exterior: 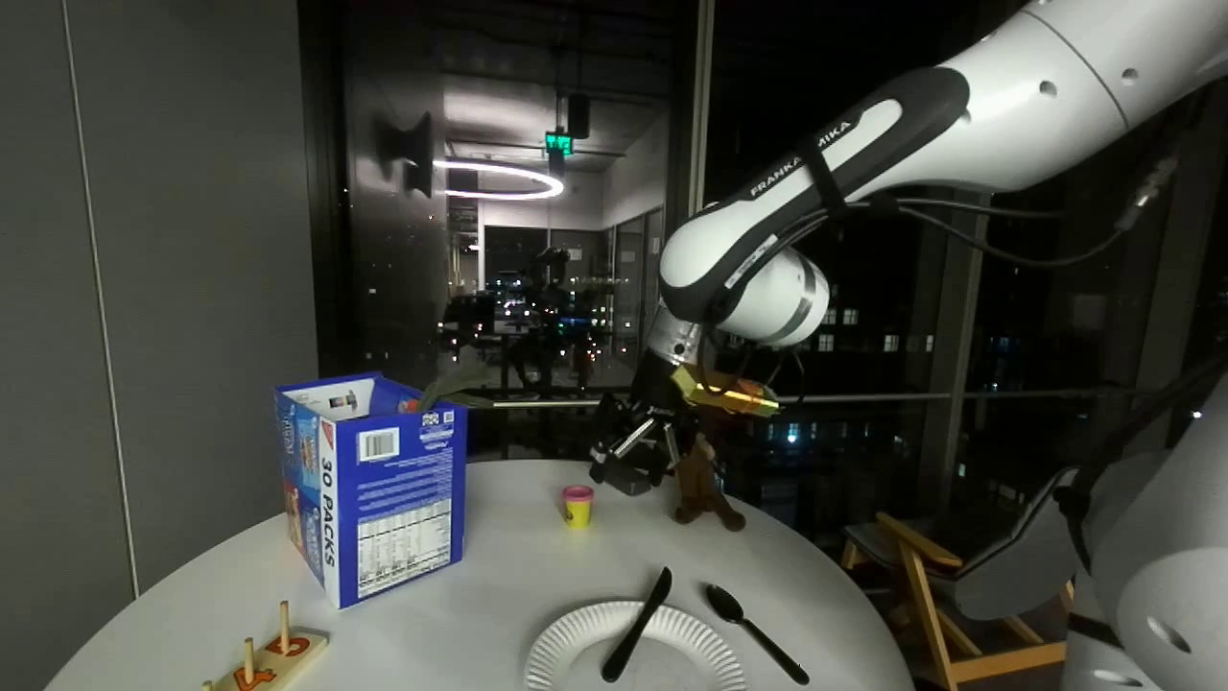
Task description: Remove the spoon and knife from the white plate then place the radish from the blue box on the plate.
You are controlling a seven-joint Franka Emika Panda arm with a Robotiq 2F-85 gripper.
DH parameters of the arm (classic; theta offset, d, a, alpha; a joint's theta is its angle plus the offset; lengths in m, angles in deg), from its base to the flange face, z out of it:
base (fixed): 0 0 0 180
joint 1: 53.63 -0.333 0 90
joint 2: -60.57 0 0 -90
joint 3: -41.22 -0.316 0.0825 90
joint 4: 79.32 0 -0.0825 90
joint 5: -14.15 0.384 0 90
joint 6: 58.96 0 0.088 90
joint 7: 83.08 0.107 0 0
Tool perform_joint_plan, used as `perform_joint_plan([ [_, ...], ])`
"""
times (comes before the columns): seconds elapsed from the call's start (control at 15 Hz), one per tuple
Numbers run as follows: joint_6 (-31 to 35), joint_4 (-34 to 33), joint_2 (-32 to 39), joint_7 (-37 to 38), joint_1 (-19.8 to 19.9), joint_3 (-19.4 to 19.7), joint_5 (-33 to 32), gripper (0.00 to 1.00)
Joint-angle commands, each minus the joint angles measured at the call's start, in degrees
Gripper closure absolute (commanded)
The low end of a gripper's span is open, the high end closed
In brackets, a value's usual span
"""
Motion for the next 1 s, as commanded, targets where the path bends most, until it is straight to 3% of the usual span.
perform_joint_plan([
  [0.0,-14.1,-7.7,2.6,-6.5,-2.2,4.8,7.7,0.00],
  [0.13,-22.3,-10.9,4.4,-6.8,-0.9,5.4,9.8,0.00],
  [0.4,-33.1,-15.6,7.4,-3.3,2.6,4.3,7.2,0.00],
  [0.53,-38.2,-17.6,8.7,-5.9,3.3,4.5,6.9,0.00],
  [0.6,-33.6,-13.9,6.7,-5.3,3.8,3.6,7.9,0.00],
  [0.93,-36.6,-15.9,8.2,-5.7,4.2,3.6,7.6,0.00],
])
